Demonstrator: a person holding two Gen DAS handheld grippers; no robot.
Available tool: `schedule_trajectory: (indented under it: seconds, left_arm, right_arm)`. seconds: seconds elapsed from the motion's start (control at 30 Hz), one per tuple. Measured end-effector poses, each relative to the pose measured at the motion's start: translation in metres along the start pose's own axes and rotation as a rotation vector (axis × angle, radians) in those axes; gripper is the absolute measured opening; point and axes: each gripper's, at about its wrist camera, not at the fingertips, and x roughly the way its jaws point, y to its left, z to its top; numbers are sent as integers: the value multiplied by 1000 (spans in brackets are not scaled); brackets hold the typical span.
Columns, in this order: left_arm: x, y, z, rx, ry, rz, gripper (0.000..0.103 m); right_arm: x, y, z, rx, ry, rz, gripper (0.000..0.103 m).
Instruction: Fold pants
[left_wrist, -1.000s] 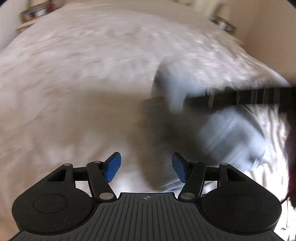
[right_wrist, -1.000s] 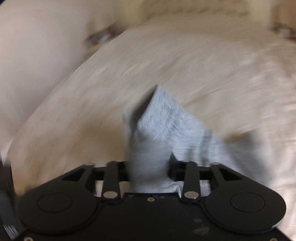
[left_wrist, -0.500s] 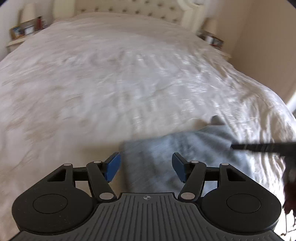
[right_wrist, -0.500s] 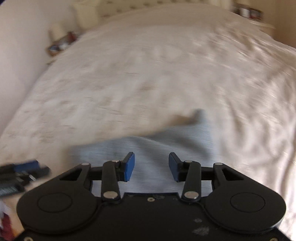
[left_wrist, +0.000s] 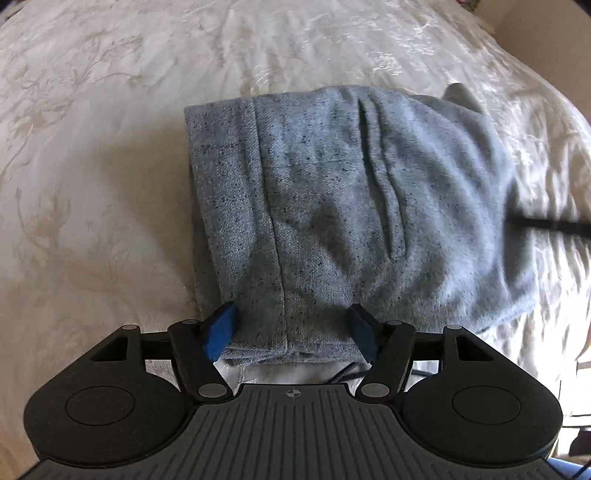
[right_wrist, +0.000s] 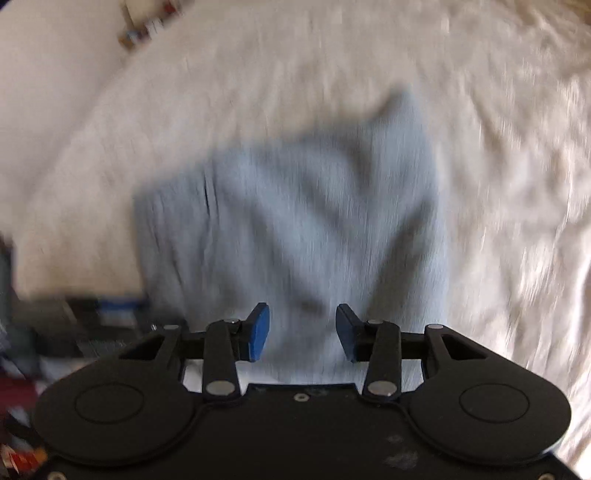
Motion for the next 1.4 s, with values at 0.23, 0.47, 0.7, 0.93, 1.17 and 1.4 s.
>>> schedule_trajectory:
  seconds: [0.23,0.47,0.7,0.93,1.17,1.4]
  left_arm:
    - [5,-11,2,-24,-9,45,68]
    - [0,-4,0,-138,-5,54,75]
    - [-73,-33,29,-37,-198,89,75]
    - [-7,-52,89,2,-123,51,75]
    - [39,-60,83,43,45,99,83]
    - [46,-71,80,46,48,105,102]
  right_arm:
    - [56,-37,92,24,15,8,30]
    - [118,-70,140,77,68,-85,5]
    - [48,-34,119,-98,-65,-42,33]
    - [74,-10,65,-172,54,-83,42]
    - [75,6,20,-149,123,-88,73]
    - [84,17,9,-181,161,-69,101]
